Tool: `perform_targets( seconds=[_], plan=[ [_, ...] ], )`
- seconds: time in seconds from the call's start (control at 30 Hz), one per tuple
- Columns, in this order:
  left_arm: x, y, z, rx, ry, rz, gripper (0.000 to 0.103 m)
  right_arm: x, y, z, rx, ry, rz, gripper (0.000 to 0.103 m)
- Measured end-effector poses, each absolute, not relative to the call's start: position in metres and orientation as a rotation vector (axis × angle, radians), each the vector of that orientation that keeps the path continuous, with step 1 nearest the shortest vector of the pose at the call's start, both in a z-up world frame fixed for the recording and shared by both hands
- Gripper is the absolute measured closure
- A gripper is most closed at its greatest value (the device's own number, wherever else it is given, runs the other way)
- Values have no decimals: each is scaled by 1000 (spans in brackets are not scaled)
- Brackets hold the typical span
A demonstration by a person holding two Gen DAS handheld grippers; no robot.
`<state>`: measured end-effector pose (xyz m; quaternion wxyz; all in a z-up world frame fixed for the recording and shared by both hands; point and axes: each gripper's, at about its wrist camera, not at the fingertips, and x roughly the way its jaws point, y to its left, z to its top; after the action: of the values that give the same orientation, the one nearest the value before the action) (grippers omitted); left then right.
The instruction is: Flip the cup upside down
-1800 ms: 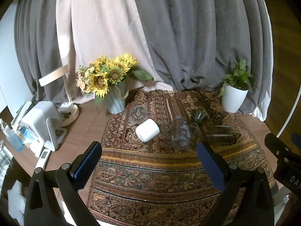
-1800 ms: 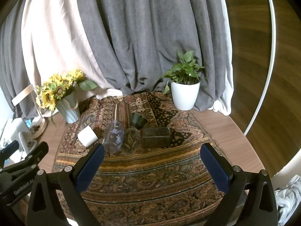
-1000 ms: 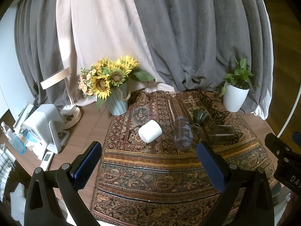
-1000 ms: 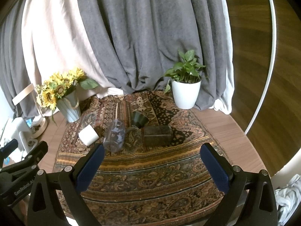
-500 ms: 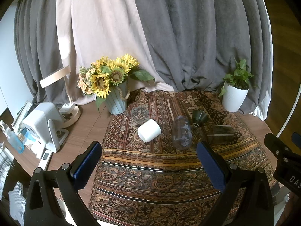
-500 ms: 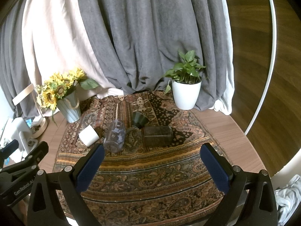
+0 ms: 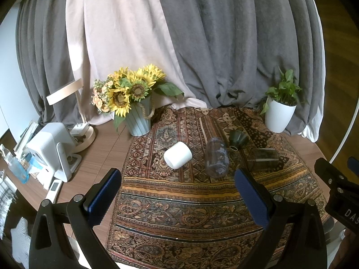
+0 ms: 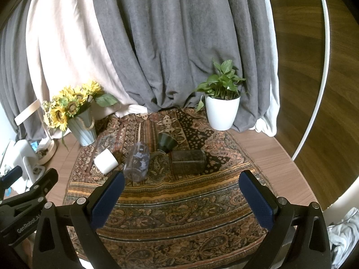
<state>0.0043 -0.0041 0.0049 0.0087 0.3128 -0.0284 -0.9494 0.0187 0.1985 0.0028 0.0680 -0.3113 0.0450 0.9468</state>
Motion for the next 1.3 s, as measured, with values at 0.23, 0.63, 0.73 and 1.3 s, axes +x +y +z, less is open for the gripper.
perform_targets(
  seconds=[0.23,0.63,0.73,1.3],
  plan=[
    [2,-5,3,991,-87,-2964,0,17,199,1,-946,132,2854,1],
    [-20,-19,-5,1030,-85,-2949,0,-6,187,-7,-992,120,2853,1],
    [-31,-23,-9,1041,-95,-2933,0,-16,183,-13,-1017,125,2844,1],
    [-122,-70,-67,1175,-91,-2757,0,-137,122,-70,-1209,82,2915,1]
  ],
)
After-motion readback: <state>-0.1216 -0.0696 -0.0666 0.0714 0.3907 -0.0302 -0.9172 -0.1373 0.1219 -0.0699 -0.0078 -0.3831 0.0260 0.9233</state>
